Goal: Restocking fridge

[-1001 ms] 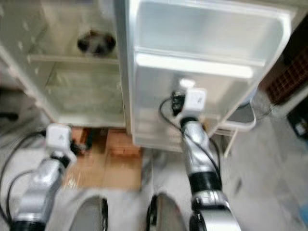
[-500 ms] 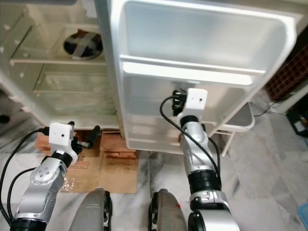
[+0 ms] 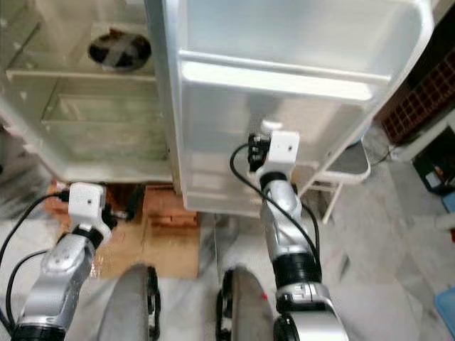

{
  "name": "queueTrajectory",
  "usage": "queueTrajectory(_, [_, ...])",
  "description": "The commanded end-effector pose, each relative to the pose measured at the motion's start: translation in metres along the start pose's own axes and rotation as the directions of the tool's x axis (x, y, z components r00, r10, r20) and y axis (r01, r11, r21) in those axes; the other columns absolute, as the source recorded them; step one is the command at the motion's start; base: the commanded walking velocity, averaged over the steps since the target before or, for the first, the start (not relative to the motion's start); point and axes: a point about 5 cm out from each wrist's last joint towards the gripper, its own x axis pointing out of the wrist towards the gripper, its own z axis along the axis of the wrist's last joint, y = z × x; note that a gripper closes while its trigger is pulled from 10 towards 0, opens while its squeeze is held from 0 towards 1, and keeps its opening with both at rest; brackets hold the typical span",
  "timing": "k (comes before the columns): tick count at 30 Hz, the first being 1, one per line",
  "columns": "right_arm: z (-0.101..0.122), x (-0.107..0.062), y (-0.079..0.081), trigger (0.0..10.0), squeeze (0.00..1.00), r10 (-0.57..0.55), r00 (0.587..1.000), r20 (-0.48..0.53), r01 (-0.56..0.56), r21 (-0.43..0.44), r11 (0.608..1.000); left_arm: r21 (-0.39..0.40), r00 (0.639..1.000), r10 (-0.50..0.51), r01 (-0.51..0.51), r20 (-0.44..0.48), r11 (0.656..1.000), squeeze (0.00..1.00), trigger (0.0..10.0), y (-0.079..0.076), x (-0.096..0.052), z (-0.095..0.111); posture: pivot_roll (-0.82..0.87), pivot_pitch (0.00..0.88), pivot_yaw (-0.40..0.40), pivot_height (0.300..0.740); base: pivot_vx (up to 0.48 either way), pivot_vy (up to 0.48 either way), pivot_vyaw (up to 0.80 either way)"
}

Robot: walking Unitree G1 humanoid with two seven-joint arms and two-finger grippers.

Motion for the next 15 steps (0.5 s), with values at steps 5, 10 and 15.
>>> queueTrajectory(5, [0.002,0.001,0.000,10.0,0.00,0.048,0.999,-0.001,-0.048,0.017,0.999,0.013,1.000,0.014,-0.014,-0.004,1.000,0.00,10.0,0.001,-0.002,-0.001,0.11,0.181,-0.095,0.592,0.000,0.000,0.00])
queueTrajectory(10, [-0.004,0.002,0.009,10.0,0.00,0.124,0.992,-0.034,-0.122,0.037,0.992,0.012,1.000,0.020,-0.020,0.011,1.000,0.00,10.0,0.002,-0.001,0.002,0.11,0.180,-0.094,0.592,0.000,0.000,0.00])
queueTrajectory(15, [-0.007,0.008,0.018,10.0,0.00,0.187,0.982,-0.038,-0.186,0.028,0.982,-0.009,0.999,0.042,-0.042,0.020,0.999,0.00,10.0,0.007,0.003,0.003,0.11,0.186,-0.095,0.592,0.000,0.000,0.00])
